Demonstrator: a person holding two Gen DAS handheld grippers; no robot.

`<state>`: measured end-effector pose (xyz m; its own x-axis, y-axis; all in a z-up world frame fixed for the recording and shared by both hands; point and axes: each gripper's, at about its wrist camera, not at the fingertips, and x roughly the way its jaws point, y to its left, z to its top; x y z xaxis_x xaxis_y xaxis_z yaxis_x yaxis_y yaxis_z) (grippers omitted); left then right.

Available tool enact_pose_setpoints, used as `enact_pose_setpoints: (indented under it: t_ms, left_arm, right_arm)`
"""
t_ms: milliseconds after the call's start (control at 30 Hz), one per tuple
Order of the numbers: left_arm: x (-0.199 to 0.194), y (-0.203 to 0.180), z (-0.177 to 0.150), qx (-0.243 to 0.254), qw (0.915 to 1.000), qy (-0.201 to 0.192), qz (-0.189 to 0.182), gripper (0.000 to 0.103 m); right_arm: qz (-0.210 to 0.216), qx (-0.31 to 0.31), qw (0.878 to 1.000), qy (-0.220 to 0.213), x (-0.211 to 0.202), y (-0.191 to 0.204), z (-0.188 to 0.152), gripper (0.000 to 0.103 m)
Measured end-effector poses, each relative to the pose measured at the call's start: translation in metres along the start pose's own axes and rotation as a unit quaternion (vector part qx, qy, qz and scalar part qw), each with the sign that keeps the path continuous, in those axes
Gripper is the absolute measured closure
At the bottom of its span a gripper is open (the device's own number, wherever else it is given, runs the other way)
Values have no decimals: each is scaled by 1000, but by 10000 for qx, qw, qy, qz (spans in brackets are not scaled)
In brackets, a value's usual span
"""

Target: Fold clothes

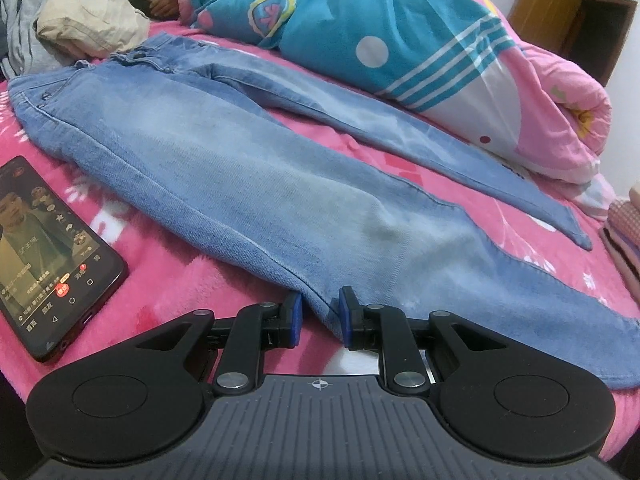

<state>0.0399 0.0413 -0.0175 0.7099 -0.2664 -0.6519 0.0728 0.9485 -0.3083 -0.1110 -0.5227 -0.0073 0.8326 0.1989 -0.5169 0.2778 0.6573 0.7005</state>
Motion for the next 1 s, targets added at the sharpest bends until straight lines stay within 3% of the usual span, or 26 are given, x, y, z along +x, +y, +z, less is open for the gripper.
enact_pose_setpoints:
  t_ms: [100,233,400,467,533,633,733,867,967,1000]
  left_arm:
    - [-4,3,-1,-34,9999,83,-72,85]
    - [-9,7,-2,-77,9996,194,-166,85]
    - [-15,13,-3,-131,9990,333,-285,84]
    - [-17,15,-3,-152,9986,389,-332,80]
    - [-27,18,-5,-160,9982,396,-412,75]
    - [-46,23,-7,-137,9984,260,-483,74]
    - [-57,27,-5,-124,9985,73,-526,74]
    - [-52,23,5,-17,9985,-143,-530,74]
    - [-36,13,13,207,9975,-181,-657,74]
    - [-32,10,15,286,9967,-191,-737,74]
  right_arm:
    - [-147,-151,9997,-127,-19,19,1,100]
    - [-863,-113,9962,93,-16,4,-2,101]
    - [-1404,-116,9900,57,-10,-3,-9,101]
    - [-2250,-701,9714,-285,-17,17,-9,99]
    - [-2576,-1205,9568,-612,-26,40,-9,99]
    - [-1865,-1829,9627,-702,-16,83,-14,99]
    - [-921,-2717,9576,-272,33,138,-40,99]
    - [190,-3534,9321,772,122,194,-97,99]
    - [225,-4119,9048,1054,162,209,-132,99]
    - [149,-4216,9007,1038,162,203,-136,99]
